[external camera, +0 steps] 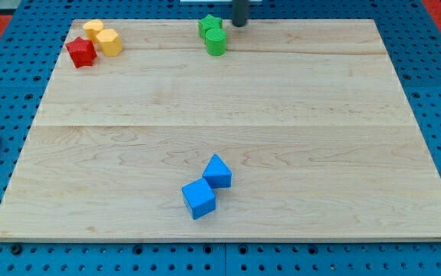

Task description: Separate the green circle from the green star

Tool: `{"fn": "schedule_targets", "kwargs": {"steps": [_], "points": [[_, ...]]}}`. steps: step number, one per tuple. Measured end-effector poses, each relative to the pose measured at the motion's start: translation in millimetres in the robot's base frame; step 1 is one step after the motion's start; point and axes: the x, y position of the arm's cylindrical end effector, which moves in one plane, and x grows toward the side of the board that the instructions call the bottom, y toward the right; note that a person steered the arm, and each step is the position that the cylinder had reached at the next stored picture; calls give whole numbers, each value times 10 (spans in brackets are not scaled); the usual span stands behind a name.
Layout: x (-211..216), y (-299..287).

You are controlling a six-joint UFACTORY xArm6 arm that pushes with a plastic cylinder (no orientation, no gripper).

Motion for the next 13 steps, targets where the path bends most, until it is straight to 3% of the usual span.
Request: {"fn": "schedule_targets", "kwargs": {"steps": [3,8,9,10,11,12,13], "points": [[45,-1054],[719,837],[1200,631],[1126,529],[893,992],[771,455],[1106,-283]]}}
